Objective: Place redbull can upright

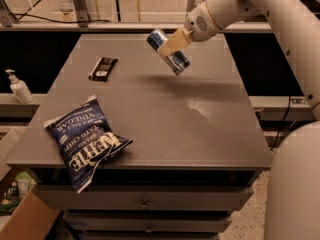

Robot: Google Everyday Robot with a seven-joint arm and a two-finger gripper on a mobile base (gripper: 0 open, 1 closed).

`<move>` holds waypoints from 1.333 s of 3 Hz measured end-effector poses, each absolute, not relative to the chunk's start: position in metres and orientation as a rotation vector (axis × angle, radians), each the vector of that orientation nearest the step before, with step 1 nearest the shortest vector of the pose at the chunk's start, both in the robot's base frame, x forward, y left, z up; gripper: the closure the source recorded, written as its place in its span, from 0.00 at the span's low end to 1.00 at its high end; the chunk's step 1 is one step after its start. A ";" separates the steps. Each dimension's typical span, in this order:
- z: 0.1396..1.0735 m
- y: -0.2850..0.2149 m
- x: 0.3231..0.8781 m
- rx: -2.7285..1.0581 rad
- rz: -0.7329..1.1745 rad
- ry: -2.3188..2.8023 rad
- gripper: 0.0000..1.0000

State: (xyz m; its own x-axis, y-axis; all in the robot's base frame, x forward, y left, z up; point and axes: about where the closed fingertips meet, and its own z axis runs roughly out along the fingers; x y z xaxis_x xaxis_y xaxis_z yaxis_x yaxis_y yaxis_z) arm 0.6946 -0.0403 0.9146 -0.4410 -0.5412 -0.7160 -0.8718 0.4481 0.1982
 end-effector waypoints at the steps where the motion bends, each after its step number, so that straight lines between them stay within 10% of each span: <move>1: 0.899 -0.052 0.684 -1.045 0.871 2.030 1.00; 4: 0.908 -0.114 0.708 -0.593 0.906 1.540 1.00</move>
Offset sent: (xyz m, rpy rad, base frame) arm 0.0273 -0.0866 -0.0220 0.6189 -0.3679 -0.4195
